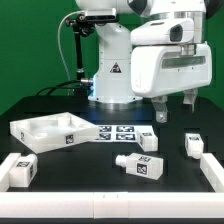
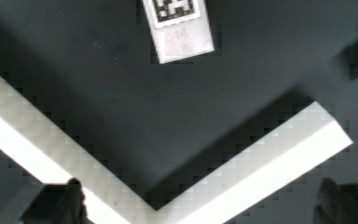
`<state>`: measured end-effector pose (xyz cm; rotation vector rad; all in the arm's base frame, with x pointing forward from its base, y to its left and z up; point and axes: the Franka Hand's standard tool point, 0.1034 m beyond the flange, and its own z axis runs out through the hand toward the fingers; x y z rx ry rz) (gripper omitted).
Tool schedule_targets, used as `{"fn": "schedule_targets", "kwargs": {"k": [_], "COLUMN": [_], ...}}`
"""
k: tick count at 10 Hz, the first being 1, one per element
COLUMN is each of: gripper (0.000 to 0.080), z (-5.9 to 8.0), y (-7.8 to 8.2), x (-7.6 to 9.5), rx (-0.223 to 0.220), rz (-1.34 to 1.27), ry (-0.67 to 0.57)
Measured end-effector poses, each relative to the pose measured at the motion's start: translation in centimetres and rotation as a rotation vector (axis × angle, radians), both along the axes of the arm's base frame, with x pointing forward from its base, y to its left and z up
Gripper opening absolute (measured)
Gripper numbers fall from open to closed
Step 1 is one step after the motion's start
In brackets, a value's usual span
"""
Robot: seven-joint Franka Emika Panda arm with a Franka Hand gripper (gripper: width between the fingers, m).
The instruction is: Assemble one leg
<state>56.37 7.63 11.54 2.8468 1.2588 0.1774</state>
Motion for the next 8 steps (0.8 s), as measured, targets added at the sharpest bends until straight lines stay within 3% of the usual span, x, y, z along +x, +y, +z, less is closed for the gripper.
{"fn": "schedule_targets", "kwargs": {"k": [5, 7, 8], "gripper": [0.065, 0.065, 0.065], "z": [-0.1, -1.8, -3.3], "y": [-0.1, -2.4, -3.6], "x": [0.2, -0.2, -0.6], "rx": [0.004, -0.019, -0.027], "rz": [-0.013, 0.116, 0.199], "ry": [-0.013, -0.018, -0.033]}}
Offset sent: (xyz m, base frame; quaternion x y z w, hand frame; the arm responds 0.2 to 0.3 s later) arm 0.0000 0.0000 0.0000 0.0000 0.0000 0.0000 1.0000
